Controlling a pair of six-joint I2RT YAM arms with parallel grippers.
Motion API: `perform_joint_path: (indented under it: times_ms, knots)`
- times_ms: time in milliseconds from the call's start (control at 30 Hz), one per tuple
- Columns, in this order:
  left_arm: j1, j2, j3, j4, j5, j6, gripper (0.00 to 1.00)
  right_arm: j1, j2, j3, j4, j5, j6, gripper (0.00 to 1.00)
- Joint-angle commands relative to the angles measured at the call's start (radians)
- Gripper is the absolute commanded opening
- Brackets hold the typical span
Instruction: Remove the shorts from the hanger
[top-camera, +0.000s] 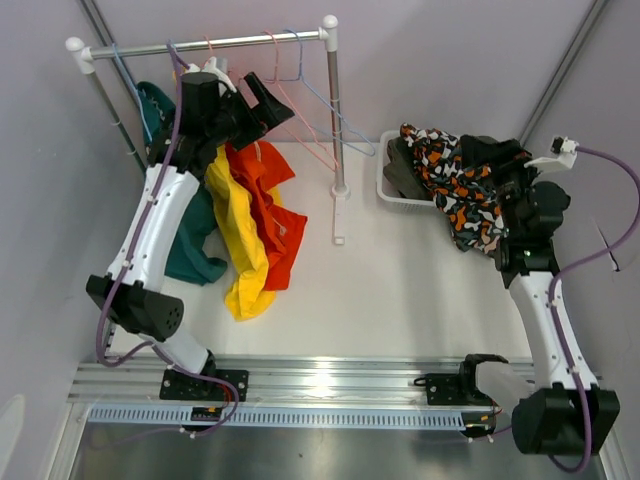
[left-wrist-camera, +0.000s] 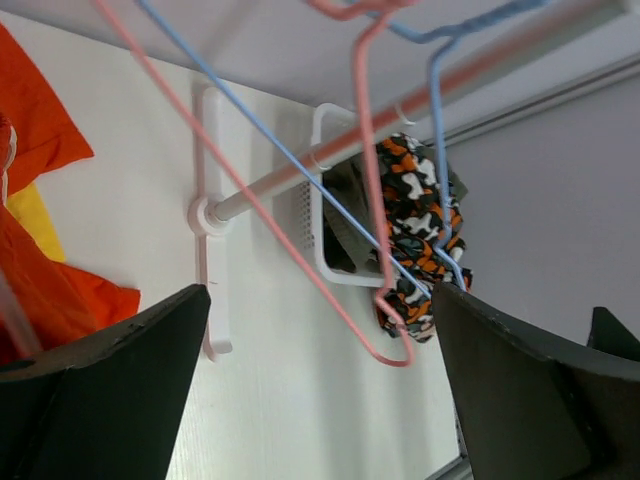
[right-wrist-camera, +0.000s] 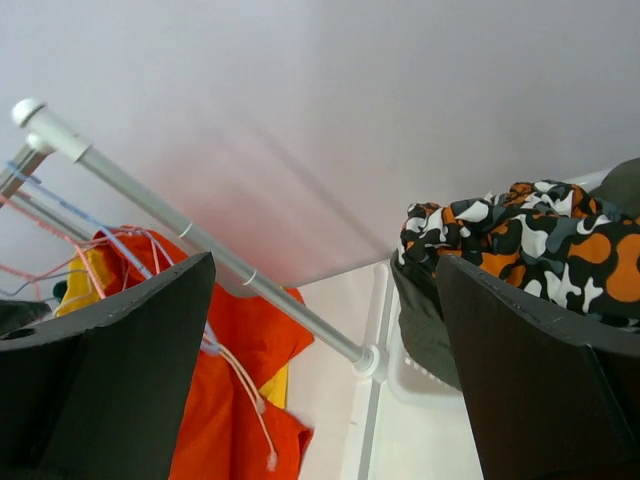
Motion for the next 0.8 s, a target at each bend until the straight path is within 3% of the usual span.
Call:
perform_joint_path:
  times_ms: [0,100,233,433,767]
  knots:
    - [0.006,-0.122,0.022,-0.002,0.062,0.019,0.99,0.011,-0.116,-0.060,-0.077,0.008,-0.043,0.99]
    - [0.006,-0.159,0.040,-0.018,0.062,0.037,0.98,0.023,-0.181,-0.091,-0.101,-0.001,-0.040,1.00]
    - [0.008,-0.187,0.050,-0.044,0.016,0.085,0.89,0.077,-0.221,-0.129,-0.121,0.005,-0.054,0.99]
    - [0.008,-0.158,0.097,-0.110,-0.146,0.139,0.84,0.108,-0.246,-0.148,-0.141,0.005,-0.063,0.99]
    - [0.008,-0.075,0.169,-0.136,-0.357,0.171,0.82,0.114,-0.282,-0.168,-0.181,0.002,-0.089,0.99]
